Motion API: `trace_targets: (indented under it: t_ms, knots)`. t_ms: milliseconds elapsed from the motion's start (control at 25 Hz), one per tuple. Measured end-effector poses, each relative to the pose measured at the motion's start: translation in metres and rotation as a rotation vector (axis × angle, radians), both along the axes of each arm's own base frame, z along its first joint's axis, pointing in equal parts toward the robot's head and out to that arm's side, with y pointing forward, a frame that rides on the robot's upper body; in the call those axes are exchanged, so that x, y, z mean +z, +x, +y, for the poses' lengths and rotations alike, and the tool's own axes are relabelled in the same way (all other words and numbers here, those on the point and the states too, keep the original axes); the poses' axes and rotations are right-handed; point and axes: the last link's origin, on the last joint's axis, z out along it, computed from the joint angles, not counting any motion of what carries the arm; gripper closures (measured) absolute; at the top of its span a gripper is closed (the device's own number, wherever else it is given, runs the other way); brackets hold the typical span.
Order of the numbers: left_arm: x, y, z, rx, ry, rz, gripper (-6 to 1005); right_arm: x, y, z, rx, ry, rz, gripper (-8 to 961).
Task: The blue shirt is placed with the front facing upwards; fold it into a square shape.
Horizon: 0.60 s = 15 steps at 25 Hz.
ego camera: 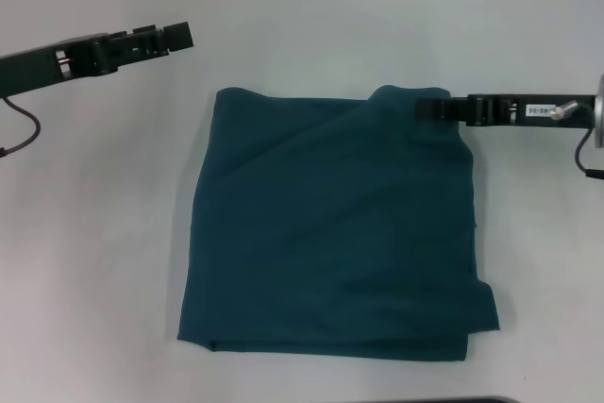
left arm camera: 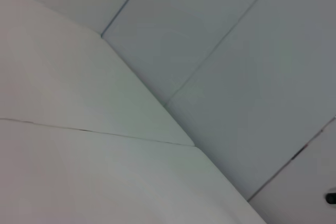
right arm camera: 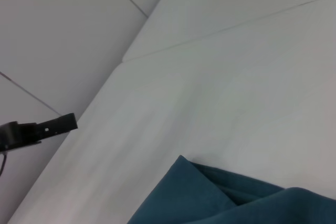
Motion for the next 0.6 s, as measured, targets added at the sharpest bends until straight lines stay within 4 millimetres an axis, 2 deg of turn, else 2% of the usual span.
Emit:
trace_targets:
  t_ms: [400,600]
  knots:
    - [-0.001,-0.006,0.014,0.036,0.020,0.094,48,0.023,0.003,-0.002,-0.012,0.030,0.069,831]
    - [-0.006,-0.008,0.022,0.034,-0.027,0.204,49,0.034,-0.001,-0.004,0.016,0.011,0.103,587]
